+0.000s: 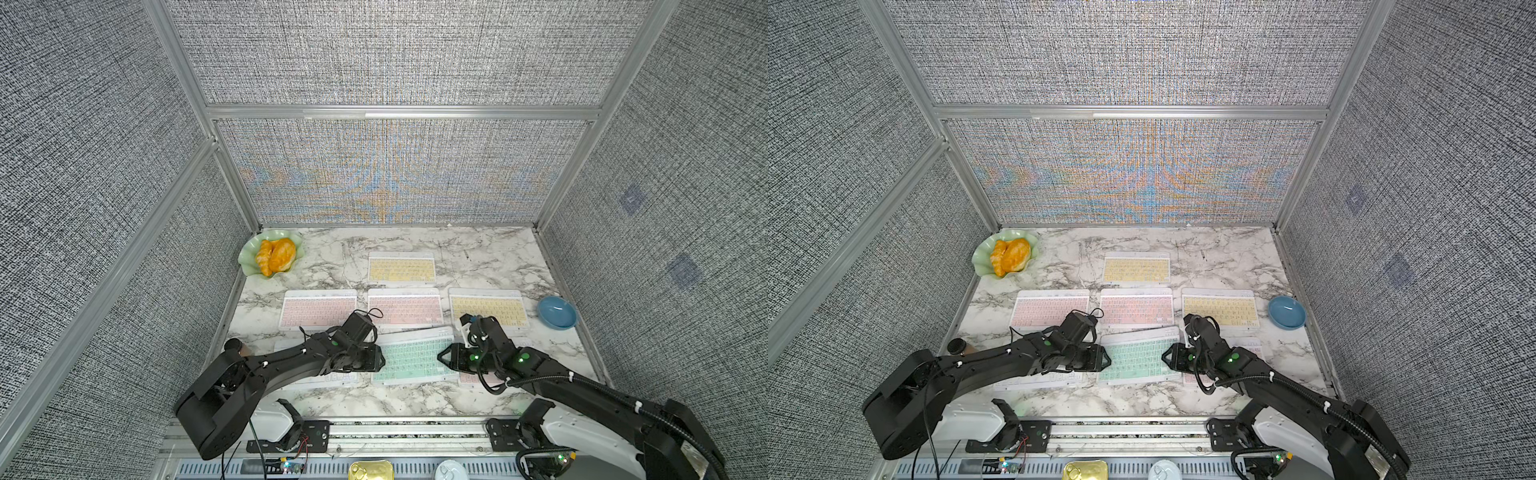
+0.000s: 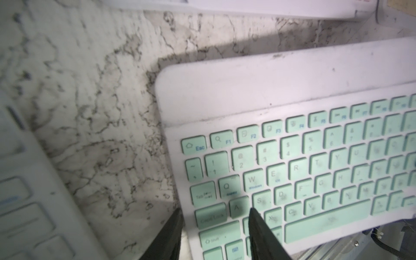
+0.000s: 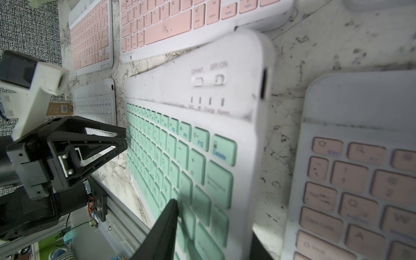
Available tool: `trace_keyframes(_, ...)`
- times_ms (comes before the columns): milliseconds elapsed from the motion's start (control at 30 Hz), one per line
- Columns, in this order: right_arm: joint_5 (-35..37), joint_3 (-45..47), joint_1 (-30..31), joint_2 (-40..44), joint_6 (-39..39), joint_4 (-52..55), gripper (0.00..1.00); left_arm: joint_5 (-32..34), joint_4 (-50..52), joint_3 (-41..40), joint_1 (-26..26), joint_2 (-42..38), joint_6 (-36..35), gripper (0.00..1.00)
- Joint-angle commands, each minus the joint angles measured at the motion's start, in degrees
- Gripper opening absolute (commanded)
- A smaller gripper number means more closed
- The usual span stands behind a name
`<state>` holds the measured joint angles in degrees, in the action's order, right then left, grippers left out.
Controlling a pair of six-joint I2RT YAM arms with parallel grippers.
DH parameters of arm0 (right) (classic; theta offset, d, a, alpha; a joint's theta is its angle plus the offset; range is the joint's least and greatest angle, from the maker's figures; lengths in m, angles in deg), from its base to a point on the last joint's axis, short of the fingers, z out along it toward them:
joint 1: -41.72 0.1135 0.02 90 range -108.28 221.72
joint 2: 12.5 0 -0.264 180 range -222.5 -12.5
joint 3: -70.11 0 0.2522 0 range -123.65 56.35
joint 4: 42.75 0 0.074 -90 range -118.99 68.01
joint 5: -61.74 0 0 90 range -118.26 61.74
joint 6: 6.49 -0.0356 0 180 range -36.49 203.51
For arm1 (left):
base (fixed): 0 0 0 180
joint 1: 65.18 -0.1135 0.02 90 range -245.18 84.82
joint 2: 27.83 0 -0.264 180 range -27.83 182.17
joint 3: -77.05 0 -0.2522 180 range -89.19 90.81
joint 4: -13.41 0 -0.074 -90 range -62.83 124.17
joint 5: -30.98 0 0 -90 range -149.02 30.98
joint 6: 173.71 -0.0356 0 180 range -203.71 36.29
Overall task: Stack the numeric keypads
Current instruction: Pick up the numeric keypad from the center of the board.
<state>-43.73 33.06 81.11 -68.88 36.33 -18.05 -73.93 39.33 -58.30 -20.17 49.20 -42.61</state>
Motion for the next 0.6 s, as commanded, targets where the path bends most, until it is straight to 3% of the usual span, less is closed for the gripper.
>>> trace_keyframes(0,-1.10,0.39,-0.33,0.60,-1.16,-0.76,0.34,2.42,2.29,0.27,-0.03,-0.13,0.12,0.50)
trace_keyframes(133,-1.76,0.71,-1.24,1.49,-1.41,-0.40,0.03,3.72,3.01,1.02,0.03,-1.11,0.95,0.49)
trace_keyframes(167,-2.13,0.64,-1.47,1.81,-1.34,-0.16,0.00,4.26,3.53,1.59,-0.04,-1.60,1.07,0.49)
trace_keyframes(333,-3.07,-0.62,-2.48,4.02,-1.60,0.57,0.00,8.59,9.92,7.18,-0.08,-4.91,1.27,0.49)
trace_keyframes(567,-4.49,-6.79,-5.16,5.77,0.07,1.43,0.00,19.48,20.44,17.47,-0.22,-9.36,-0.21,0.50)
